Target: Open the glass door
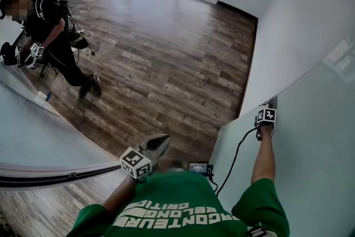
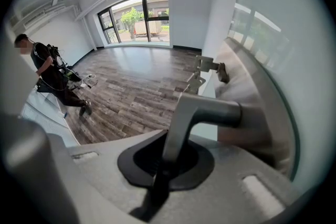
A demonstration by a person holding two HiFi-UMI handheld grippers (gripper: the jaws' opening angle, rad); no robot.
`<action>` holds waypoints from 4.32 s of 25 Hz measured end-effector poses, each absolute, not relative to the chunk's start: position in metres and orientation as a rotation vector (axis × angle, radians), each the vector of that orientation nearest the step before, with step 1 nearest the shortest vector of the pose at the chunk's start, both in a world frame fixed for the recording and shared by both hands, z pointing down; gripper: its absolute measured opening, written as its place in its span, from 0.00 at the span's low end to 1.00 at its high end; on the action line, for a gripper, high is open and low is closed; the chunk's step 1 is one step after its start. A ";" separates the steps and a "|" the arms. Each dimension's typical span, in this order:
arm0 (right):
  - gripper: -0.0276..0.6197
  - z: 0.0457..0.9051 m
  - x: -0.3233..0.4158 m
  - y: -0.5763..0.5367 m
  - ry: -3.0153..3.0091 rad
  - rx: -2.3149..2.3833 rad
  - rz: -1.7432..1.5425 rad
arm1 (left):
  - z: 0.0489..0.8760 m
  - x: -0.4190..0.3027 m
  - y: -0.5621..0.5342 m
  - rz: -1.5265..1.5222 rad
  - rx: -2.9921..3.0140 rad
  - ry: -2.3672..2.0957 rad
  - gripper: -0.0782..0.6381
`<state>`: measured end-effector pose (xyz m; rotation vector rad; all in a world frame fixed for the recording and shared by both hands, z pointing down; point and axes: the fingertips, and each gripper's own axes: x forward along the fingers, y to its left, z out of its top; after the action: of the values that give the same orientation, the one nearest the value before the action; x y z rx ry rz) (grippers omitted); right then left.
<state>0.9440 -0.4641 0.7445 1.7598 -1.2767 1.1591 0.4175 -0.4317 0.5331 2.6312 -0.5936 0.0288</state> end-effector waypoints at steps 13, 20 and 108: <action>0.03 0.746 0.939 -0.462 -1.277 1.761 1.153 | 0.537 0.413 -0.431 0.011 2.631 -0.596 0.13; 0.03 0.745 0.940 -0.464 -1.275 1.764 1.154 | 0.539 0.404 -0.433 0.018 2.621 -0.612 0.13; 0.03 0.521 0.449 -0.462 -2.470 1.448 0.153 | 0.529 0.292 -0.459 -0.022 2.594 -0.761 0.13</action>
<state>0.4491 -0.4617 0.5208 1.4480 -2.4700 0.1535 0.2923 -0.4586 0.5288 2.5939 -0.7607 -0.0223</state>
